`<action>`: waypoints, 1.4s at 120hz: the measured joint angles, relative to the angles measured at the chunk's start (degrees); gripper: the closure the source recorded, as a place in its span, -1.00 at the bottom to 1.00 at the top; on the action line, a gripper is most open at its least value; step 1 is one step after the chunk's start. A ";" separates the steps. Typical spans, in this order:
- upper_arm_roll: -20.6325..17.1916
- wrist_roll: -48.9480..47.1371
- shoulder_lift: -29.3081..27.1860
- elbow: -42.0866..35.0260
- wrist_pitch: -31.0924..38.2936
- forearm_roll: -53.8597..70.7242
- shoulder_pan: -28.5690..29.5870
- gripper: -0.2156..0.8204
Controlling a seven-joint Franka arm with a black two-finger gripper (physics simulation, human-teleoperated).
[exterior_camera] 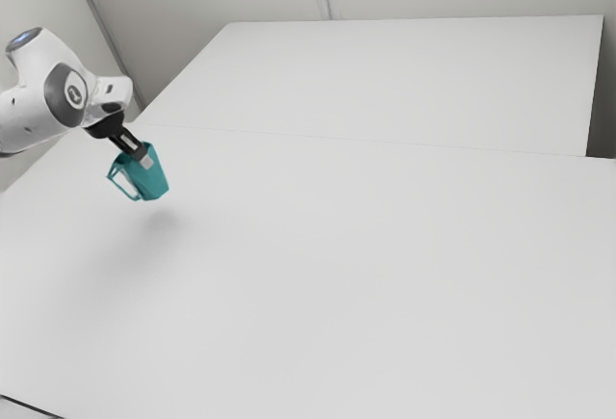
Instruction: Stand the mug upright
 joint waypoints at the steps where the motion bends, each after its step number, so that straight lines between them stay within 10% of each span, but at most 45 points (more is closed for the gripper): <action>1: -0.06 -0.72 -0.49 -0.57 0.22 0.55 -0.28 0.93; 61: -5.32 -41.89 -11.59 -17.25 6.99 15.97 -9.44 0.93; 168: -8.37 -82.37 -5.50 -19.10 8.63 17.21 -12.14 0.93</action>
